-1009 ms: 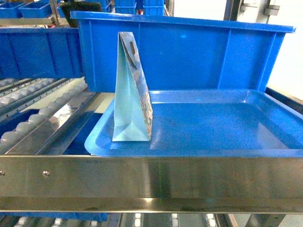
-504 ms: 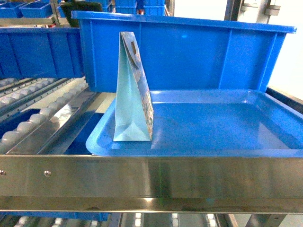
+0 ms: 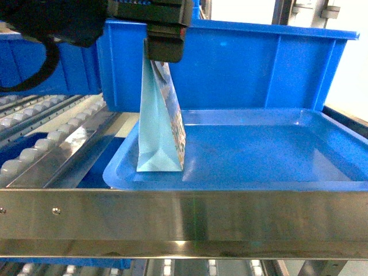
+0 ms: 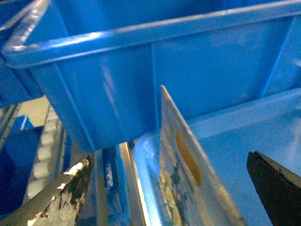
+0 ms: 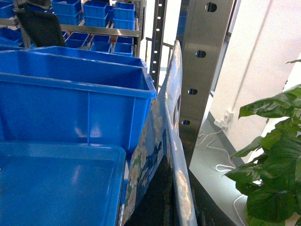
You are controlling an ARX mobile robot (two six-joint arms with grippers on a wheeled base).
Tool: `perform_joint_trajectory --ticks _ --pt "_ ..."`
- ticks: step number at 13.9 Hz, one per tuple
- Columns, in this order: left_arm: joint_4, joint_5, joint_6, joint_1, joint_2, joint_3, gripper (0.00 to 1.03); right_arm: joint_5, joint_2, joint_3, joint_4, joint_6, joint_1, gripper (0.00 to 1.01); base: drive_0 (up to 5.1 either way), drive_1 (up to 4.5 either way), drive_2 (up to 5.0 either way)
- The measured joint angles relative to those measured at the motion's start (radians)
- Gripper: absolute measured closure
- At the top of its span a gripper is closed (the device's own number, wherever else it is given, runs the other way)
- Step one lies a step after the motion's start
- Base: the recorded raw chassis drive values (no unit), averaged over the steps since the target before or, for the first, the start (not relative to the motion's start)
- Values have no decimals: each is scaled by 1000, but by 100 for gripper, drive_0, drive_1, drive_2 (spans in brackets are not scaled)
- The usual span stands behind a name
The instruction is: Move flower gift bag to table near conveyor
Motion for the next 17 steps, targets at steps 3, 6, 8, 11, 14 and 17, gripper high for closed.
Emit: perform_joint_trajectory --ticks 3,6,8,11,14,17 --pt "-48 -20 -35 -40 35 22 5 0 0 0 0 0 0 99 0 0 0" --pt "-42 -64 -72 -28 67 21 5 0 0 0 0 0 0 99 0 0 0" --pt "-45 -77 -79 -26 73 21 5 0 0 0 0 0 0 99 0 0 0" --pt "-101 -57 -122 -47 84 19 5 0 0 0 0 -3 0 99 0 0 0" --pt "-90 -77 -135 -46 90 10 29 0 0 0 0 -3 0 99 0 0 0" --pt "-34 -92 -129 -47 96 -13 73 0 0 0 0 -3 0 99 0 0 0"
